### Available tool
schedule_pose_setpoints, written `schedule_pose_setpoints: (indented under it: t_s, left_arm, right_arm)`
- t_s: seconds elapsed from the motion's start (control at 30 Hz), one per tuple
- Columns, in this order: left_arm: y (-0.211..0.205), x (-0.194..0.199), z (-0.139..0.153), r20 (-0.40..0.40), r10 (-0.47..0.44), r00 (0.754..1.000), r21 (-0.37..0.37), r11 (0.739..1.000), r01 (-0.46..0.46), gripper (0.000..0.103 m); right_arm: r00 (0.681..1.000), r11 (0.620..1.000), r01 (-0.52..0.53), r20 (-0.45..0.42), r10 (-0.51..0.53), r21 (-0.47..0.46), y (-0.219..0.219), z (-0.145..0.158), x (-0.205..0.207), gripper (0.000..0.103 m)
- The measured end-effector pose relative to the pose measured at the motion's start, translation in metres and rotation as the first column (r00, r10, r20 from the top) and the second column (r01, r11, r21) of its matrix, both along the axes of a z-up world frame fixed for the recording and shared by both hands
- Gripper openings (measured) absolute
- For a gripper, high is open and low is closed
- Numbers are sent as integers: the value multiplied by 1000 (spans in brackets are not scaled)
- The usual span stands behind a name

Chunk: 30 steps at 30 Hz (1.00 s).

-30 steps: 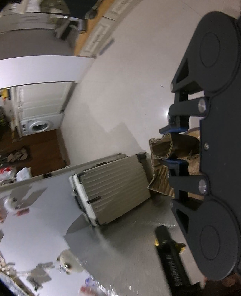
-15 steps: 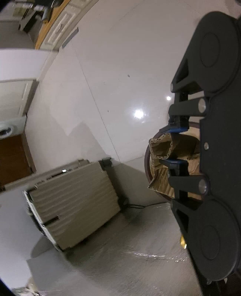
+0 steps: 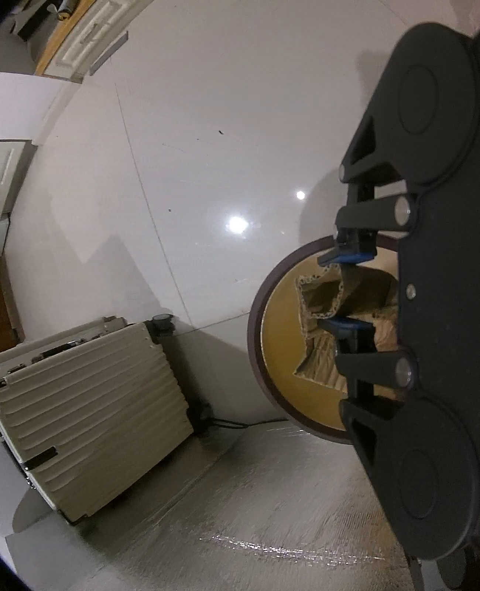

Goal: Collect trash
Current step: 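Open the left tool dropping the foil while the right tool drops the cardboard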

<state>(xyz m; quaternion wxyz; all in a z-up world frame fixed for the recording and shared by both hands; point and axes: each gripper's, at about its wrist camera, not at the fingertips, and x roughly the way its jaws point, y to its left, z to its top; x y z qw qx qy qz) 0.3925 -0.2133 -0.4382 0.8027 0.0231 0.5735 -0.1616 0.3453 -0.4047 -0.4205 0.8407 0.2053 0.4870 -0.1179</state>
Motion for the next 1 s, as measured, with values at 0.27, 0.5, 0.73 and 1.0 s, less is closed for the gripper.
schedule_pose_setpoints:
  t_s: [0.27, 0.5, 0.73, 1.0]
  left_arm:
    - [3, 3, -3, -16, 33, 999, -22, 999, -33, 79]
    - [-2, -1, -3, -12, 12, 1000, -30, 999, -12, 80]
    - [5, 4, -8, -50, 81, 995, -25, 996, -82, 100]
    - [14, 10, -5, -69, 128, 989, 8, 992, -127, 100]
  right_arm:
    - [1000, 999, -25, -6, 25, 25, -1, -2, -4, 45]
    - [998, 998, -59, -22, 60, 20, 0, 0, -7, 45]
    - [999, 999, -34, -32, 35, 38, -6, 2, -5, 46]
    - [997, 999, -45, -60, 45, 11, -9, 1, -10, 52]
